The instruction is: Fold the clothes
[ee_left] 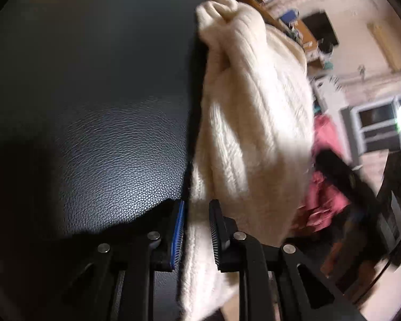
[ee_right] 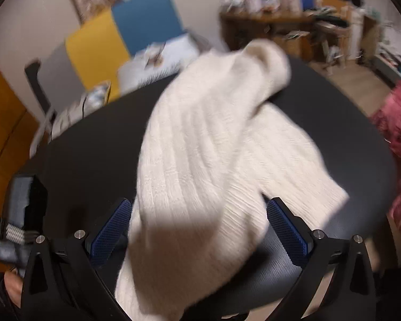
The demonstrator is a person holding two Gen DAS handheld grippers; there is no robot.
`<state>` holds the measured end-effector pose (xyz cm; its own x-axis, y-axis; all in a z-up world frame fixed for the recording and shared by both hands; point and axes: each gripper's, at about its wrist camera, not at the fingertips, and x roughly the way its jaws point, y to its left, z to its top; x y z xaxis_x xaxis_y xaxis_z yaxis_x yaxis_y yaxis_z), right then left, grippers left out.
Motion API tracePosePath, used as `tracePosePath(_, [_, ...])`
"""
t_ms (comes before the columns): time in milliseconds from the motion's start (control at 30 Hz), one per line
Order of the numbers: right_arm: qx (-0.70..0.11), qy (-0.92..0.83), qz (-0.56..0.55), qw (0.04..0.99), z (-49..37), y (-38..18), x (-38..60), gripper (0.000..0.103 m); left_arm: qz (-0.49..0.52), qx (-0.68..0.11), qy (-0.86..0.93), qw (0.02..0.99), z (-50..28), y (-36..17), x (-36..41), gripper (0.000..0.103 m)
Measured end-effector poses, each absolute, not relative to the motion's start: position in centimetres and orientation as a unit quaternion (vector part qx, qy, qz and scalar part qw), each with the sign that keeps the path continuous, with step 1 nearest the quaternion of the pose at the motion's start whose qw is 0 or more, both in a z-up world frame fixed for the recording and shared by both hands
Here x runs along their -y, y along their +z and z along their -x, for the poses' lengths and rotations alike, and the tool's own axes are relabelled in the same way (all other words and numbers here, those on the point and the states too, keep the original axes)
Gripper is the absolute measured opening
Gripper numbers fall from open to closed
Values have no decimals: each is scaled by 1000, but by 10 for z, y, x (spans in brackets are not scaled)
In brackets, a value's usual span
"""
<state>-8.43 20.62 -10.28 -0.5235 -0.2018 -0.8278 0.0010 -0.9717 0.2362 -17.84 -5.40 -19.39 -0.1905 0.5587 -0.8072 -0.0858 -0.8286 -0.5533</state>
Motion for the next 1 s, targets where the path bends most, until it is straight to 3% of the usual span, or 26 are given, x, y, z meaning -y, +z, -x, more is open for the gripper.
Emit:
tracePosePath(67, [102,-856,-504,62,98,-117,-203,103,591,174,756,222,176,-187,36,6])
tracePosePath(133, [100,-848,-518,60,103,-131,-204,99,582,167,765,221,176,-187,37,4])
tracePosePath(167, [99,-844,-524,57,105,-137,-204,90,577,164,769,220,176,-185,39,3])
tracePosePath(200, [92,-843,-527,49,106,-141,-205,68,572,161,774,218,176,-184,40,3])
tracePosePath(233, [86,-846,-525,38,105,-141,-207,56,567,163,777,222,176,-179,43,3])
tracePosePath(267, [81,-850,-520,27,104,-141,-210,52,561,166,779,227,176,-175,46,3])
tracePosePath(333, [69,-860,-505,19,97,-131,-213,33,549,172,783,237,176,-165,51,3])
tracePosePath(367, [60,-868,-493,14,92,-123,-213,32,543,175,786,238,176,-160,53,3])
tracePosePath(467, [29,-892,-451,-10,77,-95,-217,32,544,162,788,237,174,-156,56,4])
tracePosePath(567, [16,-885,-463,-47,80,-101,-227,32,570,161,769,241,170,-160,59,7])
tracePosePath(633, [57,-880,-471,-19,79,-105,-235,33,573,180,766,230,171,-163,61,13])
tracePosePath(667, [89,-878,-471,13,76,-105,-237,37,578,184,761,231,174,-167,62,16])
tracePosePath(733, [120,-874,-469,45,72,-104,-234,92,583,197,751,238,178,-175,65,17])
tracePosePath(767, [119,-873,-470,49,72,-105,-231,99,585,204,747,241,180,-178,66,19])
tracePosePath(933, [103,-862,-496,37,83,-122,-221,100,577,174,760,243,180,-183,63,16])
tracePosePath(1000, [110,-858,-501,36,84,-129,-220,100,567,140,775,241,176,-178,61,5])
